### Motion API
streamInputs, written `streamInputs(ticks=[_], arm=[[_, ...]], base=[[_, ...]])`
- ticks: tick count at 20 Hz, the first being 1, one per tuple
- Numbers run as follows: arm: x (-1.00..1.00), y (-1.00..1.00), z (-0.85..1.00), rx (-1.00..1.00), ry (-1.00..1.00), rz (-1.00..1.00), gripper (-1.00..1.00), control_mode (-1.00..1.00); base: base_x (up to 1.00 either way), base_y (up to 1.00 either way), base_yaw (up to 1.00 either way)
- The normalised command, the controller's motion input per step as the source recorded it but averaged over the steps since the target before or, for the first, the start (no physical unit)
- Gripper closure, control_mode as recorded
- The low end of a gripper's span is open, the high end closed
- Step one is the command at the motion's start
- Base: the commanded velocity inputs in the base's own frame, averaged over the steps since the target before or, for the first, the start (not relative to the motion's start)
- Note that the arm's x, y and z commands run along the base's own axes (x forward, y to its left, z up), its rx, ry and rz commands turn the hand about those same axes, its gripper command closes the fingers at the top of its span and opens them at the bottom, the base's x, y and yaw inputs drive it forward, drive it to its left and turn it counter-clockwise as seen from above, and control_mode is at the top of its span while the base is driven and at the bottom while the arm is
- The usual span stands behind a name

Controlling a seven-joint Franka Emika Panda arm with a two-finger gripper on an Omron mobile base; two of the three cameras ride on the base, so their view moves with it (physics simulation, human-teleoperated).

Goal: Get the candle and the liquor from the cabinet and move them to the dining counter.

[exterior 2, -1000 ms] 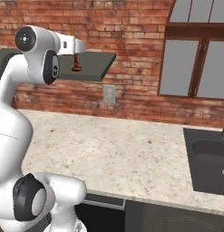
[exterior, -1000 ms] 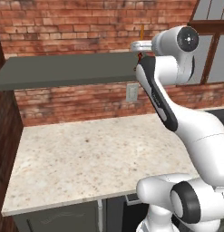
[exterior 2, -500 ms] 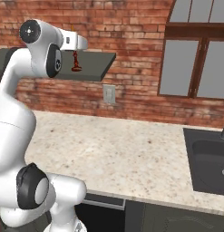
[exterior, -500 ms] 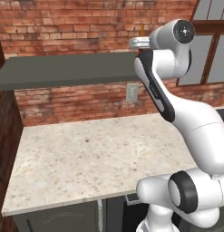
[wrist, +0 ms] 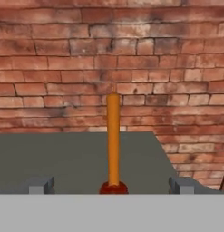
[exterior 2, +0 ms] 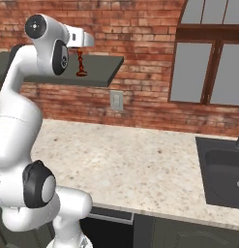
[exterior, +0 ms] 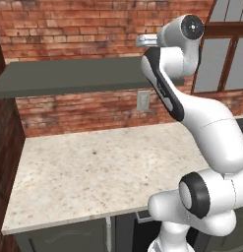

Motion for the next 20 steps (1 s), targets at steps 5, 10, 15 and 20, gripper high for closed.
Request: streamInputs(ticks=[5,10,15,20], arm=[[0.21,0.04,0.07,0.0,0.05,0.0,-1.0,-1.0],[0.26,0.0,0.03,0.0,0.07,0.0,-1.0,-1.0],[0.27,0.0,0.01,0.0,0.07,0.0,-1.0,-1.0],[0.2,0.0,0.0,0.0,0.06,0.0,-1.0,-1.0]], base=[[0.0,0.0,0.0],[0.0,0.0,0.0],[0.0,0.0,0.0],[0.0,0.0,0.0]])
